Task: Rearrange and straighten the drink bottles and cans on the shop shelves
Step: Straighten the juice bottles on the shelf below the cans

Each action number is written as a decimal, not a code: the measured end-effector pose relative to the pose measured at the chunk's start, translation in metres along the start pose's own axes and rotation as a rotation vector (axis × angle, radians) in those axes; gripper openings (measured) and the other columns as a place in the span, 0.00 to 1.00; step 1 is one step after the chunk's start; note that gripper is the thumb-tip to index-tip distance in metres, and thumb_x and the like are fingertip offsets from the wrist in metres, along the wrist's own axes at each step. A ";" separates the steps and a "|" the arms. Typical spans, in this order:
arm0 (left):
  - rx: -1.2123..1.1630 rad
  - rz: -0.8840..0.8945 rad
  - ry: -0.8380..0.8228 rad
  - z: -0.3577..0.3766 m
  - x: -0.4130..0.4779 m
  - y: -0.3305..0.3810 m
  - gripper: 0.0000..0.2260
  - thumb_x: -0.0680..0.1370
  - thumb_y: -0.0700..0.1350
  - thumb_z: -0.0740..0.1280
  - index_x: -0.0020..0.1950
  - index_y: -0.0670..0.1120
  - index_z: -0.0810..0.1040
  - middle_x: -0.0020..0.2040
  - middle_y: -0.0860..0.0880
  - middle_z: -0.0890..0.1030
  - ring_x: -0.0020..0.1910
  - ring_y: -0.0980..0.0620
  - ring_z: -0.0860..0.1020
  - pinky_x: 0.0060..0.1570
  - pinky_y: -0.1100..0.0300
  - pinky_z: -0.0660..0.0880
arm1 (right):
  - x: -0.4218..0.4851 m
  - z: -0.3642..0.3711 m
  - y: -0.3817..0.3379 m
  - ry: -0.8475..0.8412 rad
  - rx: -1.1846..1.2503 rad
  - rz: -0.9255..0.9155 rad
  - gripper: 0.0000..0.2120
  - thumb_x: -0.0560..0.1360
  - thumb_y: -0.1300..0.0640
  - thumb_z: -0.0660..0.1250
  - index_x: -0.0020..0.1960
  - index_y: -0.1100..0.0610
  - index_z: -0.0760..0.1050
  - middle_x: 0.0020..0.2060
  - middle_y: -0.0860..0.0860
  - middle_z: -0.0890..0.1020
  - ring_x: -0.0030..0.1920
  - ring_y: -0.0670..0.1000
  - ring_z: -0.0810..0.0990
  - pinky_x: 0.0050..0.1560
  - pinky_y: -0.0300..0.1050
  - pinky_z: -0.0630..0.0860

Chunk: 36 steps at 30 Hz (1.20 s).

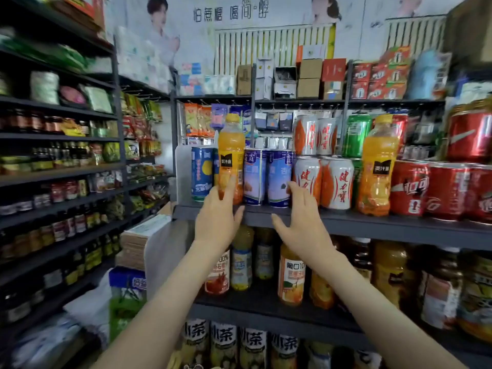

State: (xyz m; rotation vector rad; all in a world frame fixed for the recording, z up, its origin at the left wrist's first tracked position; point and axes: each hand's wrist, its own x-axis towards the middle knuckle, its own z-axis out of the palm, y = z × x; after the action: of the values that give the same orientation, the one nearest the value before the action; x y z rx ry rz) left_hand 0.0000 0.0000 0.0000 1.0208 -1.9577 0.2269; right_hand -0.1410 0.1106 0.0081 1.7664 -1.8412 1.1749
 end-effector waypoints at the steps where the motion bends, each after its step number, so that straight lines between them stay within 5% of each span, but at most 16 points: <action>1: -0.018 -0.004 -0.014 -0.001 0.005 -0.002 0.30 0.80 0.51 0.60 0.78 0.54 0.50 0.68 0.40 0.67 0.65 0.40 0.68 0.53 0.48 0.73 | 0.001 0.006 -0.002 -0.009 0.010 -0.005 0.33 0.78 0.54 0.64 0.77 0.60 0.52 0.73 0.54 0.62 0.74 0.51 0.58 0.71 0.39 0.55; 9: -0.080 -0.034 -0.076 0.012 0.047 -0.019 0.36 0.80 0.49 0.63 0.78 0.56 0.40 0.58 0.38 0.72 0.52 0.39 0.75 0.45 0.49 0.73 | 0.037 0.032 -0.016 0.056 -0.021 -0.020 0.34 0.77 0.56 0.66 0.77 0.61 0.53 0.70 0.56 0.66 0.71 0.53 0.62 0.69 0.42 0.61; 16: -0.282 -0.016 -0.142 0.026 0.061 -0.020 0.45 0.77 0.51 0.65 0.68 0.64 0.25 0.62 0.36 0.70 0.55 0.36 0.75 0.54 0.44 0.72 | 0.054 0.054 -0.026 0.125 -0.031 -0.024 0.33 0.76 0.59 0.67 0.76 0.61 0.56 0.67 0.56 0.69 0.69 0.53 0.65 0.65 0.36 0.59; 20: -0.311 0.000 -0.109 0.031 0.062 -0.022 0.38 0.79 0.49 0.61 0.75 0.58 0.34 0.60 0.36 0.69 0.48 0.37 0.76 0.48 0.50 0.69 | 0.058 0.060 -0.032 0.136 -0.007 -0.008 0.32 0.77 0.59 0.66 0.75 0.63 0.56 0.68 0.56 0.68 0.71 0.54 0.64 0.67 0.38 0.58; 27: -0.547 0.004 -0.015 0.017 0.041 -0.028 0.40 0.77 0.54 0.65 0.74 0.66 0.37 0.52 0.43 0.72 0.46 0.42 0.76 0.44 0.56 0.69 | 0.061 0.057 -0.050 0.153 0.269 0.007 0.31 0.79 0.57 0.65 0.77 0.51 0.54 0.70 0.47 0.66 0.70 0.47 0.65 0.69 0.43 0.64; 31: -0.554 0.103 0.040 0.002 0.017 -0.024 0.44 0.74 0.56 0.69 0.72 0.68 0.35 0.54 0.46 0.73 0.49 0.47 0.76 0.44 0.59 0.69 | 0.059 0.042 -0.064 0.147 0.470 -0.011 0.32 0.78 0.56 0.66 0.76 0.45 0.54 0.61 0.34 0.68 0.63 0.36 0.69 0.60 0.30 0.67; 33: -0.559 0.139 0.050 -0.006 0.003 -0.021 0.47 0.73 0.56 0.71 0.69 0.72 0.32 0.56 0.47 0.73 0.51 0.47 0.77 0.45 0.59 0.71 | 0.056 0.034 -0.069 0.119 0.584 0.009 0.32 0.78 0.58 0.67 0.73 0.41 0.53 0.58 0.36 0.73 0.56 0.32 0.75 0.55 0.29 0.73; 36: -0.543 0.178 0.078 -0.017 -0.016 -0.018 0.49 0.72 0.55 0.72 0.69 0.72 0.32 0.59 0.49 0.74 0.53 0.48 0.78 0.46 0.58 0.72 | 0.044 0.025 -0.071 0.052 0.663 0.065 0.30 0.76 0.54 0.68 0.74 0.44 0.58 0.58 0.46 0.79 0.54 0.42 0.80 0.56 0.41 0.78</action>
State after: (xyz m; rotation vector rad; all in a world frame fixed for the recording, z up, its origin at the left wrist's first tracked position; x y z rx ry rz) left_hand 0.0275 0.0063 -0.0067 0.4781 -1.8883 -0.1620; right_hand -0.0750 0.0703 0.0482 1.9646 -1.5887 2.0058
